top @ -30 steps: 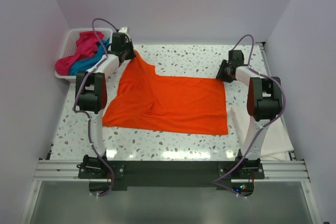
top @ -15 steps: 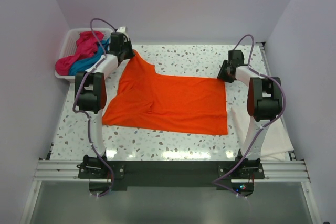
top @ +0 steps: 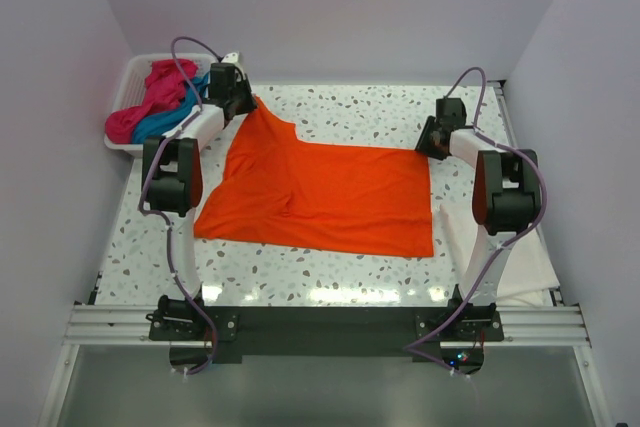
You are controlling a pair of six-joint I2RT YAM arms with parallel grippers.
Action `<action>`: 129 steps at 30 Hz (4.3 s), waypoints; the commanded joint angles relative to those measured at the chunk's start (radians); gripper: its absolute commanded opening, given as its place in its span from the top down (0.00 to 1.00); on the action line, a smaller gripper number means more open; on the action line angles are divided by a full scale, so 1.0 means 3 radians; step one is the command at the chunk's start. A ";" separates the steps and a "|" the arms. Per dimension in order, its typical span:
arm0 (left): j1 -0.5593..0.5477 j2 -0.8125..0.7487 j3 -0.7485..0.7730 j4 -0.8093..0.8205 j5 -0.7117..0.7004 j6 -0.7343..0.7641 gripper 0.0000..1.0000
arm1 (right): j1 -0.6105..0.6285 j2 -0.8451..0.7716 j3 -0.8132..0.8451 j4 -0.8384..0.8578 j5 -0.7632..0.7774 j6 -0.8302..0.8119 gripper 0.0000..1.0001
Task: Fold and stack the t-shirts
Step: Fold the tshirt
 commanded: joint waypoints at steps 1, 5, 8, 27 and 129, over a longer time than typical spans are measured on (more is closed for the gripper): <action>0.0041 -0.0095 -0.0016 0.0186 0.0052 -0.0020 1.00 | -0.0004 -0.0207 -0.0010 0.0155 0.0088 -0.0043 0.61; 0.0046 -0.0080 -0.0005 0.0186 0.0078 -0.0020 1.00 | 0.0001 -0.0156 0.0025 0.0115 0.0114 -0.0038 0.61; 0.0046 -0.0070 0.0005 0.0191 0.0083 -0.0020 1.00 | 0.0001 -0.0110 0.0046 0.0084 0.0145 -0.0043 0.62; 0.0051 0.0002 0.0046 0.0232 0.0160 -0.0066 1.00 | 0.0006 0.0115 0.0235 0.0033 0.0017 0.0028 0.83; -0.0598 -0.3328 -0.3560 -0.0008 -0.1256 -0.1758 0.74 | 0.0650 -0.1726 -0.1554 0.0221 -0.0228 0.0320 0.60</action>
